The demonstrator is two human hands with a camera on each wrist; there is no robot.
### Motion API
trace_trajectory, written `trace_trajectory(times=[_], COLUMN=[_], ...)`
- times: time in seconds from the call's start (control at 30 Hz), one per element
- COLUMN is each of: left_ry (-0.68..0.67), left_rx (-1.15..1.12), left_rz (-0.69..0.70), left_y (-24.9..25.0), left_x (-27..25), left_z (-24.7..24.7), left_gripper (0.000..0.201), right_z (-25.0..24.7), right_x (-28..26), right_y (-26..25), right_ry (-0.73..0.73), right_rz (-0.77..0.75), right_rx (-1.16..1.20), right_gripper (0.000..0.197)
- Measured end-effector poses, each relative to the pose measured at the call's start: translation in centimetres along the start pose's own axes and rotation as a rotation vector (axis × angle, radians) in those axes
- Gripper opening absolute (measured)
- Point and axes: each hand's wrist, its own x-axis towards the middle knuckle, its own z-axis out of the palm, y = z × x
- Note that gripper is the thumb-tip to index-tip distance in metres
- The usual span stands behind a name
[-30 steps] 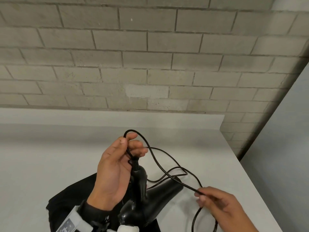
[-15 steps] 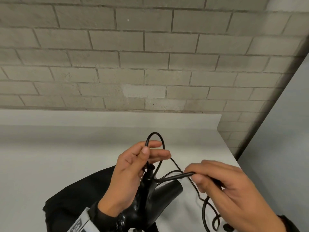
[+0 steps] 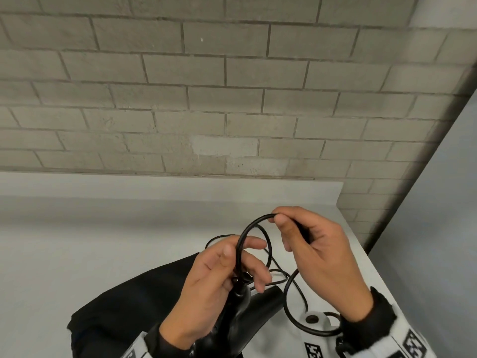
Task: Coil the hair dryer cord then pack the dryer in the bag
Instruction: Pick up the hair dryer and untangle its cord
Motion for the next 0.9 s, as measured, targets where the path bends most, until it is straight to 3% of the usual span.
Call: trace_trajectory(times=[0.5, 0.77, 0.9], left_ry=[-0.043, -0.031, 0.033], left_rx=[-0.166, -0.204, -0.23], left_rz=[-0.069, -0.08, -0.076], left_y=[0.0, 0.2, 0.4], left_x=[0.2, 0.1, 0.0], left_z=[-0.3, -0.4, -1.0], left_gripper=[0.041, 0.033, 0.032], right_z=[2.1, 2.1, 1.6], right_x=[-0.3, -0.2, -1.6], right_y=[2.7, 3.3, 4.7], right_ry=[-0.147, -0.134, -0.291], right_rz=[0.191, 0.237, 0.381], right_rx=[0.116, 0.188, 0.241], right_gripper=[0.022, 0.022, 0.024])
